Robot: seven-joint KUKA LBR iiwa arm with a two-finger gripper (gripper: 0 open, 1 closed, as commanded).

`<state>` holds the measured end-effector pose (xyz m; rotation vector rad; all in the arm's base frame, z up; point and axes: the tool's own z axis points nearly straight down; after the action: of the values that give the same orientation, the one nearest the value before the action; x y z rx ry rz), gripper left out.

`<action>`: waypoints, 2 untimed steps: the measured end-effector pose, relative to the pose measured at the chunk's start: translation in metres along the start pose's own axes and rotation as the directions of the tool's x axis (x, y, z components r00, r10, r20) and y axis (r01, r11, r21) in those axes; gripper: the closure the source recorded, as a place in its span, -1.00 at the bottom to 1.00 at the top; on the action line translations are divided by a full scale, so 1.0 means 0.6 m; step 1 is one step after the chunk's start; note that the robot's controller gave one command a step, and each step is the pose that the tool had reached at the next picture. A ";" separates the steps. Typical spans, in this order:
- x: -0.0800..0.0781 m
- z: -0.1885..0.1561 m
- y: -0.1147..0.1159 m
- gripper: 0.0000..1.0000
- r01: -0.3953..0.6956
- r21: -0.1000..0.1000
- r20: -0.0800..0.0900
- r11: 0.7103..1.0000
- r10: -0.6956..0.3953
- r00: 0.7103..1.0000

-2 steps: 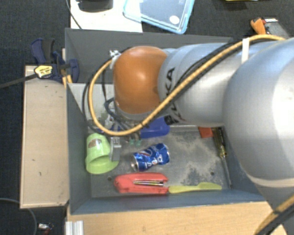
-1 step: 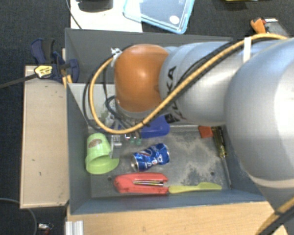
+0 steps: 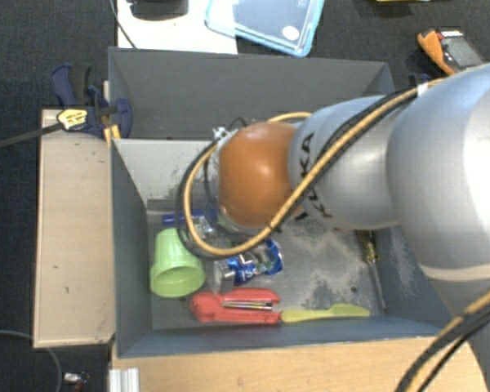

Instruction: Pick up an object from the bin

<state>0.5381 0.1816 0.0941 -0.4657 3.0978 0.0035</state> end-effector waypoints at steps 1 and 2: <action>0.058 -0.012 -0.086 -1.00 -0.098 0.000 -0.004 0.995 0.098 0.995; 0.081 -0.012 -0.133 -1.00 0.093 -0.002 -0.009 0.996 -0.093 0.996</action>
Offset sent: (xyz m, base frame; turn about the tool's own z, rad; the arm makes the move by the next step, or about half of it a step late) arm -0.0249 -0.0967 0.0059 -0.1044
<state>0.5150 0.0910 0.1008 -0.6119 3.0812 0.0035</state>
